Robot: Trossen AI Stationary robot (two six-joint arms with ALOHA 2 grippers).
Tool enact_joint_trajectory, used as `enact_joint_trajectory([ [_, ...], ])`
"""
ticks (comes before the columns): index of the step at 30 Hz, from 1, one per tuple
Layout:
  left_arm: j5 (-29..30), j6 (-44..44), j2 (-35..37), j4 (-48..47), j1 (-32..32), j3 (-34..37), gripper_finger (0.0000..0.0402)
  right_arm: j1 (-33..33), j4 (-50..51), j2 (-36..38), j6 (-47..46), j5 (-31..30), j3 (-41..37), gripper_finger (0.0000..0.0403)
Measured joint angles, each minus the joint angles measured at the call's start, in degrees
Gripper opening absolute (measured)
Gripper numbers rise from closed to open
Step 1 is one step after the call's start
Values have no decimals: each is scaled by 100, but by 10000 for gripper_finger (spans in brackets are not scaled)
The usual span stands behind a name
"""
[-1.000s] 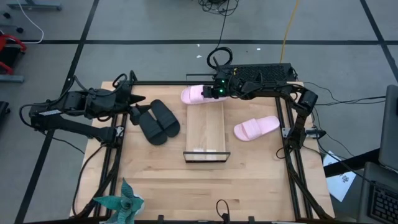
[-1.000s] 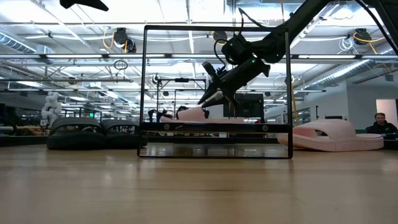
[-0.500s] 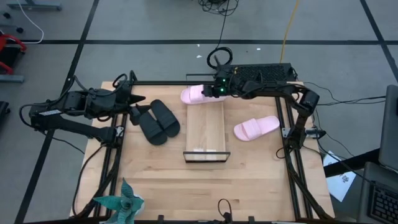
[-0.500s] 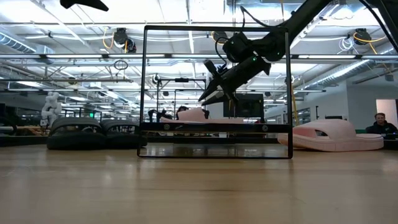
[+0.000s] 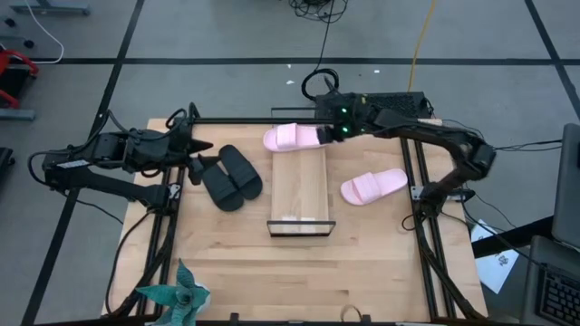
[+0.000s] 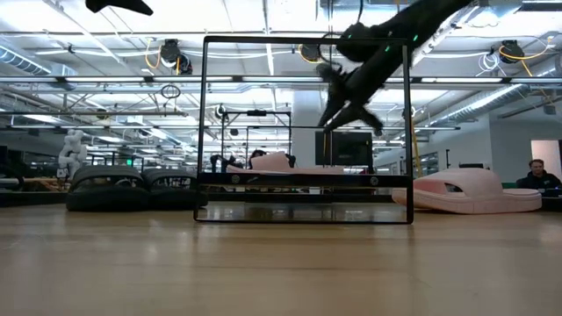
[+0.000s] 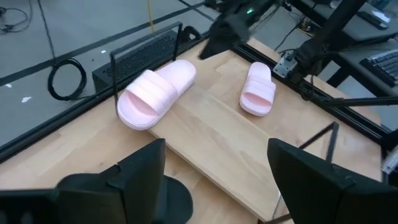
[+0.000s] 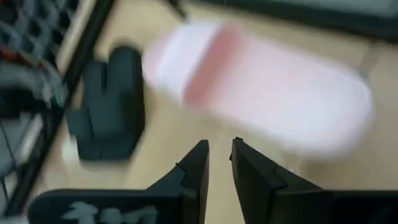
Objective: Pick and place slides into the shelf
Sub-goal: Put the pink slide on the shelf
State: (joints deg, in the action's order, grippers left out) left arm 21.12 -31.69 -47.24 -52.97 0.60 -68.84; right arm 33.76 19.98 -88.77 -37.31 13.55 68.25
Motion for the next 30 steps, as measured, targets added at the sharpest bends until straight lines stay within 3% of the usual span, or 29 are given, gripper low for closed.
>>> enact_joint_trajectory([
  [5,-72,8,0,-2,2,0,285,-373,1923,995,16,-76,0,53],
  [9,-72,14,0,-2,2,0,285,-741,3547,1654,-404,-606,-1,52],
  [13,-72,9,0,0,2,0,285,-948,4499,2149,-953,-848,-341,52],
  [17,-72,-36,0,1,2,0,285,-943,4266,2713,-1325,-596,-1261,52],
  [22,-69,-221,0,6,2,0,285,-828,2745,3398,-1707,234,-2757,52],
  [25,-65,-369,0,9,2,0,285,-688,2057,3762,-1910,335,-3473,52],
  [30,-40,-658,-50,15,2,-2,285,-428,1780,4337,-1966,481,-3965,52],
])
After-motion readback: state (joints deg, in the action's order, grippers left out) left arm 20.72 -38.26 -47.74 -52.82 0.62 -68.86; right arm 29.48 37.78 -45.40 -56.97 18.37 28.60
